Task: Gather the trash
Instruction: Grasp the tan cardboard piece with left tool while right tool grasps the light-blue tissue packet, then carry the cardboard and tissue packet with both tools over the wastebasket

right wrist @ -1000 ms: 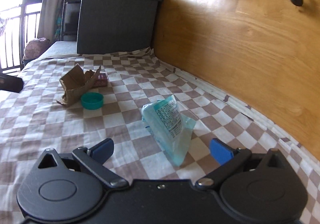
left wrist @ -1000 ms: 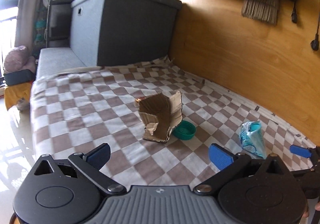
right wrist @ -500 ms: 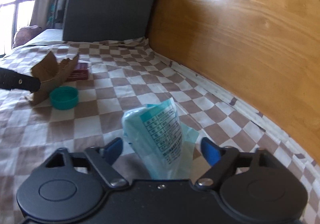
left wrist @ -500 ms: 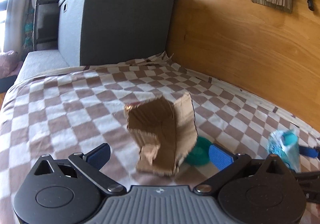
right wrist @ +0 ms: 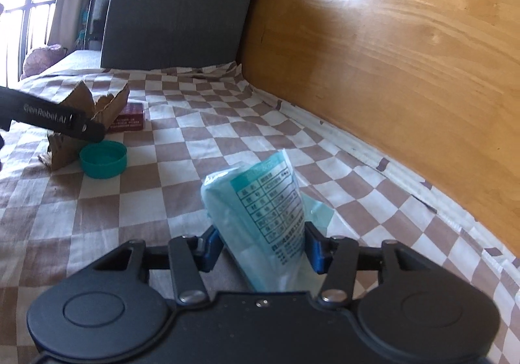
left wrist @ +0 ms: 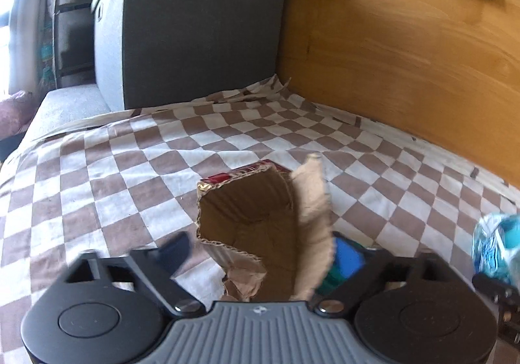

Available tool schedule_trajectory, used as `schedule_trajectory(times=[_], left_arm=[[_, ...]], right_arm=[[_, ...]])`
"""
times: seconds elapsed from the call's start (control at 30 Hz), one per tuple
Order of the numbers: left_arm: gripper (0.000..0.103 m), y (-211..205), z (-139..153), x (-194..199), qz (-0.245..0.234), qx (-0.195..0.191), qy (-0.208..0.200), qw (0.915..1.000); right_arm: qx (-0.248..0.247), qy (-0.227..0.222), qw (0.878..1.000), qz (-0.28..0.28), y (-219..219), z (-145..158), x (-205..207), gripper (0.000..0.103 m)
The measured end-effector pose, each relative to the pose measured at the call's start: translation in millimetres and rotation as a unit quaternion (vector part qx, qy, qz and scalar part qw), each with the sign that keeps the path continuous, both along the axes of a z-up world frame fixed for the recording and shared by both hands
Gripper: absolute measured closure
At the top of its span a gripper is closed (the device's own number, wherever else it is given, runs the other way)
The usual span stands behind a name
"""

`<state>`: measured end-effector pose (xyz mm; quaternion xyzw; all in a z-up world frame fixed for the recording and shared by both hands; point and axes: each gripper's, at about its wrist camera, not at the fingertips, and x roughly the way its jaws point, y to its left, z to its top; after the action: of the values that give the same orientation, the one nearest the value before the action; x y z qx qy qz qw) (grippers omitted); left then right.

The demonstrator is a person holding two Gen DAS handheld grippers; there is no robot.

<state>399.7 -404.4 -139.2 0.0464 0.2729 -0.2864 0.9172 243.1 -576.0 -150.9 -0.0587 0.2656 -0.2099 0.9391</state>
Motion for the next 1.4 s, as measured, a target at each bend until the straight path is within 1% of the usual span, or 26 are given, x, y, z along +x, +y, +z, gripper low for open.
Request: schedule_trajectory(times=[0.07, 0.1, 0.13, 0.23, 0.37, 0.47, 0.6, 0.7, 0.8, 0.9, 1.1, 1.23, 1.4], left_arm=[[0.034, 2.2, 3.1, -3.3, -0.006, 0.006, -0.004, 1.0], [0.037, 2.4, 4.7, -5.2, -0.007, 0.01, -0.006, 0.9999], [0.039, 4.0, 6.3, -7.3, -0.008, 0.009, -0.005, 0.9999], [0.041, 11.9, 10.5, -13.8, -0.013, -0.001, 0.005, 0.9999], [0.048, 22.6, 16.9, -24.8, -0.018, -0.003, 0.011, 0.9998], [0.049, 30.8, 22.0, -34.2, -0.02, -0.007, 0.021, 0.9996], [0.049, 42.5, 28.1, -53.4, -0.029, -0.014, 0.029, 0.9991], [0.049, 50.9, 33.0, -68.5, -0.033, -0.018, 0.033, 0.9988], [0.049, 60.5, 39.1, -83.3, -0.031, -0.023, 0.035, 0.9987], [0.049, 70.6, 47.0, -96.9, -0.027, -0.025, 0.028, 0.9989], [0.049, 95.0, 61.4, -116.7, -0.015, -0.028, 0.023, 0.9992], [0.049, 117.2, 69.4, -128.7, -0.006, -0.027, 0.018, 0.9995], [0.049, 148.4, 72.7, -139.3, 0.013, -0.025, 0.013, 0.9995]], right_arm=[[0.001, -0.007, 1.0, -0.003, -0.3, 0.6, -2.4, 0.051], [0.0, -0.009, 1.0, -0.003, 0.1, 1.2, -3.9, 0.051], [-0.002, -0.013, 1.0, -0.003, 1.0, 1.8, -5.0, 0.052], [-0.002, -0.018, 1.0, 0.0, 5.3, 3.7, -9.5, 0.052], [0.022, -0.028, 0.999, 0.003, 11.0, 8.7, -18.9, 0.053], [0.054, -0.034, 0.998, 0.001, 13.0, 13.5, -26.9, 0.053], [0.054, -0.047, 0.997, -0.011, 23.4, 20.9, -38.8, 0.053], [0.066, -0.06, 0.996, -0.013, 28.9, 30.5, -47.2, 0.053], [0.078, -0.063, 0.995, -0.004, 35.5, 39.6, -54.2, 0.053], [0.08, -0.06, 0.995, 0.005, 44.8, 47.0, -60.4, 0.053], [0.094, -0.061, 0.993, 0.024, 66.6, 61.4, -69.3, 0.053], [0.095, -0.061, 0.993, 0.037, 85.6, 71.3, -72.0, 0.053], [0.102, -0.062, 0.991, 0.052, 111.3, 78.6, -71.4, 0.053]])
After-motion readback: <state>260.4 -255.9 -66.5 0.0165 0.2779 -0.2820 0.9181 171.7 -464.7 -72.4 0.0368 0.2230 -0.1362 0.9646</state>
